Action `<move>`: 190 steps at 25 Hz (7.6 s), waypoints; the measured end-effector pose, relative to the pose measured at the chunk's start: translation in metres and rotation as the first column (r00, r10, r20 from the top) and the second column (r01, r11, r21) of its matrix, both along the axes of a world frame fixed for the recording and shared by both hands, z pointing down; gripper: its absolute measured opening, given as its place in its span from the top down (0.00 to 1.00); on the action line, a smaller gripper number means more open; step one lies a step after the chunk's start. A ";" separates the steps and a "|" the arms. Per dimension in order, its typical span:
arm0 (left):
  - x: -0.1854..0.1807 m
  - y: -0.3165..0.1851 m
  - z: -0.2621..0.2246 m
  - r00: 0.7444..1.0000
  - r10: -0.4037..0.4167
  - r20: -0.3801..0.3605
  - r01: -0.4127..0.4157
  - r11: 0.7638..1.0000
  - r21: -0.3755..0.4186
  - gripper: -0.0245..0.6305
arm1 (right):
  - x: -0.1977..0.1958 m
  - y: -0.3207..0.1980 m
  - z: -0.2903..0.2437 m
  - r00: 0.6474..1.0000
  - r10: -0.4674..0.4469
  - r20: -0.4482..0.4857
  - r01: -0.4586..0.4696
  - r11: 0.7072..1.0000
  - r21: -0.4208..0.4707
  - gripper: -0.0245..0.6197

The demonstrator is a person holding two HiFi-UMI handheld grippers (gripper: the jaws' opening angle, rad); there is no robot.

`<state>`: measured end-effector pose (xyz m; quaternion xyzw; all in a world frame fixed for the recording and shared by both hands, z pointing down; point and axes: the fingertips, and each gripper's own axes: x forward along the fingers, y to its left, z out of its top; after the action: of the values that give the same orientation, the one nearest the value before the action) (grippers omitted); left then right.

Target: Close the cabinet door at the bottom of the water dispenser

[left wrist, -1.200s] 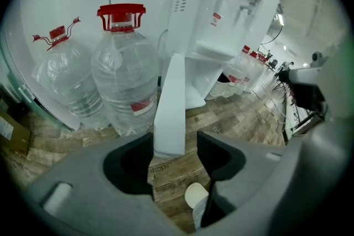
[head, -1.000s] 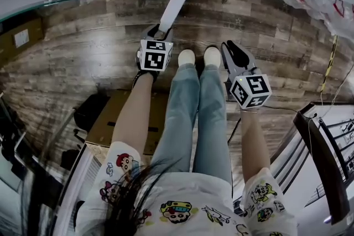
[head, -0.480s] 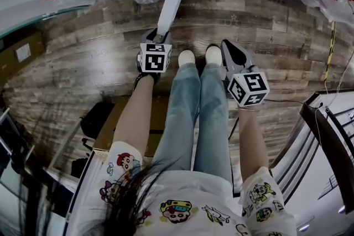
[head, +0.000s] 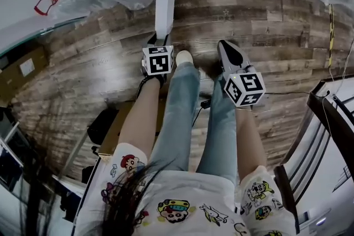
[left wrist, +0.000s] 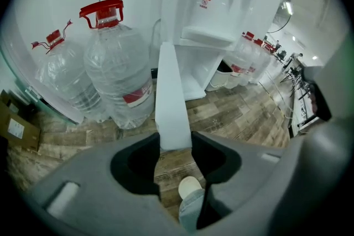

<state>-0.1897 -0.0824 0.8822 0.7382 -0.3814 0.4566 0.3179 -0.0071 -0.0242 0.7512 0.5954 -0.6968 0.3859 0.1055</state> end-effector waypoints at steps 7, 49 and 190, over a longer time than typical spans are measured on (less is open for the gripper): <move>0.029 0.018 0.001 0.999 0.038 0.024 -0.037 0.999 -0.015 0.69 | 0.031 0.020 0.004 0.999 0.035 0.017 -0.035 0.999 0.010 0.94; 0.250 -0.003 0.002 0.842 -0.539 -0.014 0.537 0.841 -0.070 0.67 | 0.246 0.022 0.033 0.996 -0.010 0.092 0.016 0.998 -0.066 0.94; 0.073 0.069 -0.620 0.708 0.326 -0.626 0.143 0.802 0.579 0.96 | 0.053 0.045 -0.506 0.984 -0.073 -0.165 0.157 0.799 0.580 0.95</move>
<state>-0.1172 -0.0132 0.2624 0.9341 -0.3144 0.0167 0.1683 0.0464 0.0206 0.2453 0.5797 -0.8083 0.1020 -0.0151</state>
